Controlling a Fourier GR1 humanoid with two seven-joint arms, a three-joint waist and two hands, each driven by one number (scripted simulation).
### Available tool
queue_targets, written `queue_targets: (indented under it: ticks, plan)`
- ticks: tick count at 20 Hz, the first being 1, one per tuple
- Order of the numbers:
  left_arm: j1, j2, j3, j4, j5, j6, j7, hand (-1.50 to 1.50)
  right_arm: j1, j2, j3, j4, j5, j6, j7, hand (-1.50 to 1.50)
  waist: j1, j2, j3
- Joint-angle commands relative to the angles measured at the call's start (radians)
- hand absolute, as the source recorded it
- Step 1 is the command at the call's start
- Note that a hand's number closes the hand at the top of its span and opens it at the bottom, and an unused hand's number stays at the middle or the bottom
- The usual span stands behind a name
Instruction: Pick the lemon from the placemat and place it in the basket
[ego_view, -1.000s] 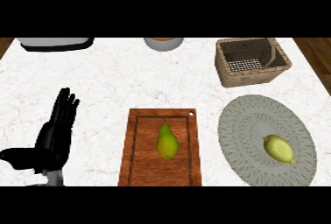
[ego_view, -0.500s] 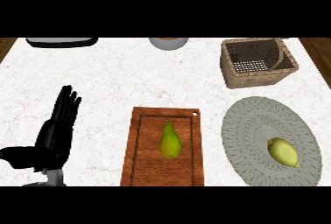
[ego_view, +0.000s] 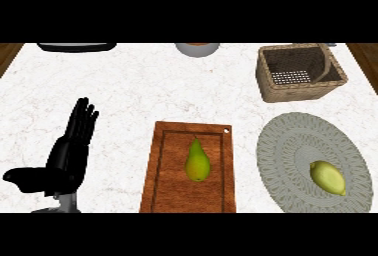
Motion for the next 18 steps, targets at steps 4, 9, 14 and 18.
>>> queue_targets:
  ticks: [4, 9, 14, 18]
  plan:
    - [-0.033, -0.002, 0.031, 0.062, 0.007, -0.033, -0.039, 0.0, -0.09, 0.085, 0.038, -0.054, 0.175, -0.048, 0.159, -1.5, 0.007, 0.002, 0.0]
    - [-0.006, -0.018, 0.0, -0.053, -0.032, 0.0, 0.041, 0.0, -0.194, 0.11, 0.047, 0.032, 0.268, -0.009, 0.182, -1.5, 0.009, 0.001, 0.001]
    - [-0.037, -0.046, 0.026, 0.044, -0.031, -0.004, -0.012, 0.0, -0.309, 0.175, 0.117, 0.096, 0.363, -0.025, 0.179, -1.5, 0.007, 0.002, 0.001]
    - [-0.022, -0.028, 0.022, -0.034, -0.034, -0.021, 0.052, 0.0, -0.304, 0.276, 0.166, -0.009, 0.437, -0.044, 0.182, -1.5, 0.006, 0.0, 0.001]
